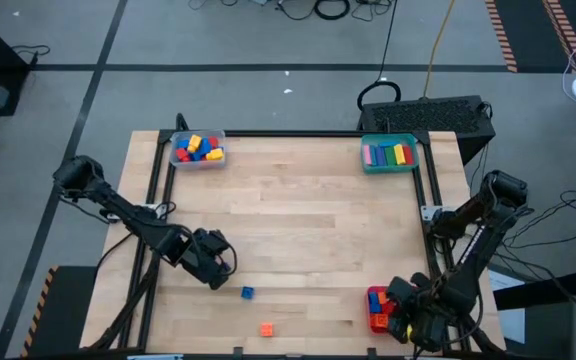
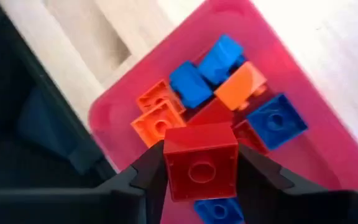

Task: Sort blocks by size
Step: Put the small red game piece into the red bin, then put the small blue game piece into the red bin

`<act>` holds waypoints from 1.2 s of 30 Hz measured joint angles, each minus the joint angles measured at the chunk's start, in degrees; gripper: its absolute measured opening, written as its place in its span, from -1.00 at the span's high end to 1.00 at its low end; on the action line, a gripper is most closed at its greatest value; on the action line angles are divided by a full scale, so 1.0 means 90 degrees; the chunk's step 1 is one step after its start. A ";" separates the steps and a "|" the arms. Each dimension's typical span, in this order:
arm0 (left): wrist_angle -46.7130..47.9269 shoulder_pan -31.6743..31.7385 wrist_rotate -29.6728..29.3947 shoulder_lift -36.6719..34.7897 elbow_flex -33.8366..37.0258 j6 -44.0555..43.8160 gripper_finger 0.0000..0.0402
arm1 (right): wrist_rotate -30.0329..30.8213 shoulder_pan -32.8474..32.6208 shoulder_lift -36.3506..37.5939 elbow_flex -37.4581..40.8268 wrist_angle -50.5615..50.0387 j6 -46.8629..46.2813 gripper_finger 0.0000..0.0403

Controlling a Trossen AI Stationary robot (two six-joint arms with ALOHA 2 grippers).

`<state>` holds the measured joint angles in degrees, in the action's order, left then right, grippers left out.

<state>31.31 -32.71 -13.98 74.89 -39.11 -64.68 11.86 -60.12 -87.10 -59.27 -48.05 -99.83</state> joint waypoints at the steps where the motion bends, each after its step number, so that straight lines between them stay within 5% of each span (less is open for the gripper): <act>1: 0.0034 -0.0007 0.0006 0.0000 0.0000 -0.0087 -0.48 | 0.0005 0.0000 -0.0009 0.0000 -0.0088 -0.0004 0.22; 15: 0.0297 -0.0007 -0.0126 0.0080 0.0084 -0.0296 -0.48 | 0.0566 0.0017 -0.0030 0.0002 -0.1215 -0.1839 -0.06; 22: 0.0210 -0.0007 0.0029 0.0352 0.0151 -0.0581 -0.48 | 0.1195 0.0019 -0.0030 0.0002 -0.0910 -0.1550 -0.04; 36: -0.0193 -0.0007 0.0318 0.0447 0.0155 -0.0550 -0.48 | 0.1200 0.0019 -0.0030 0.0002 -0.0872 -0.1501 -0.03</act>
<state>29.57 -32.77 -11.12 78.91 -37.71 -69.63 22.65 -59.94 -87.37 -59.24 -55.90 -113.34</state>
